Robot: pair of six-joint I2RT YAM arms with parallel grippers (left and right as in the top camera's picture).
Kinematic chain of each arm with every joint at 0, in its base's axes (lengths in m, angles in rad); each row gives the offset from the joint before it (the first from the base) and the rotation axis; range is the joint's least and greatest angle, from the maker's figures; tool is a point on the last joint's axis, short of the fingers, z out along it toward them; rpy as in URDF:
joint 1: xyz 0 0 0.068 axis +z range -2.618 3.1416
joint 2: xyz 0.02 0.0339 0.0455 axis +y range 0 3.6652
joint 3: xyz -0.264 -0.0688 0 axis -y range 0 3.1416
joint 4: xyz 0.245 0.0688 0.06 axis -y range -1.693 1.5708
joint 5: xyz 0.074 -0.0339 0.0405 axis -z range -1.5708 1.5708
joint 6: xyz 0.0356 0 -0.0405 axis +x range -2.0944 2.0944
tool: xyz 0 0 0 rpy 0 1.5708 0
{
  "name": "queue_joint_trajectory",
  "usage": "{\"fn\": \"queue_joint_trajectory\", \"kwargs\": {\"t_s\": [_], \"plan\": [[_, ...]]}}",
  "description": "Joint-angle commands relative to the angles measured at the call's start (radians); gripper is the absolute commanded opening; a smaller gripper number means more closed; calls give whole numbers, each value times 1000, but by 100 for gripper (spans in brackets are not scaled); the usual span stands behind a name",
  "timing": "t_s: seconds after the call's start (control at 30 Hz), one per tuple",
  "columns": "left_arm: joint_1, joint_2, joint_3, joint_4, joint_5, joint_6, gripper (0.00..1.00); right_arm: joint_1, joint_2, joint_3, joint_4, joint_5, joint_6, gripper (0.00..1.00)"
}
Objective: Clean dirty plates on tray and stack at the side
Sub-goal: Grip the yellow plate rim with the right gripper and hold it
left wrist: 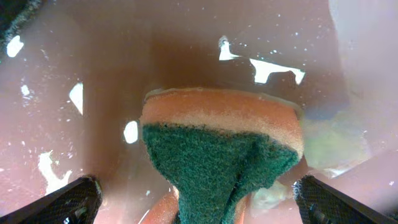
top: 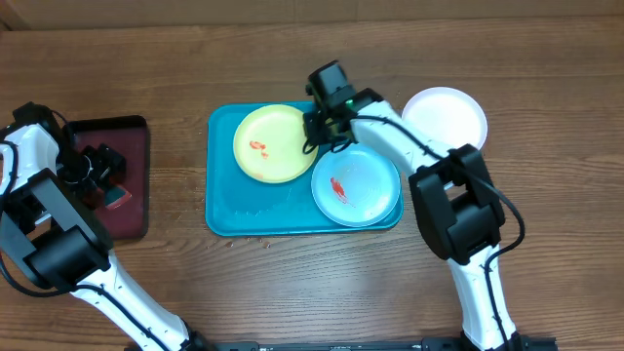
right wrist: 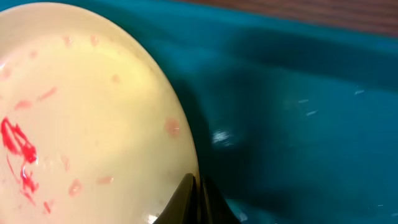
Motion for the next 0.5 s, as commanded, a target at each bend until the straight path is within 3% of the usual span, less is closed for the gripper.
{"fn": "queue_joint_trajectory", "kwargs": {"t_s": [0.0, 0.03, 0.1, 0.3, 0.47], "plan": [[-7, 20, 26, 1, 11, 1, 100, 48, 3, 7, -27, 4, 27, 4], [-7, 20, 26, 1, 11, 1, 100, 55, 3, 10, -30, 10, 27, 6], [-7, 20, 26, 1, 11, 1, 100, 64, 3, 23, -29, 21, 23, 31], [-7, 20, 26, 1, 11, 1, 100, 66, 3, 55, 35, 80, -94, 42], [-7, 20, 26, 1, 11, 1, 99, 62, 13, 51, 111, 80, -257, 42]]}}
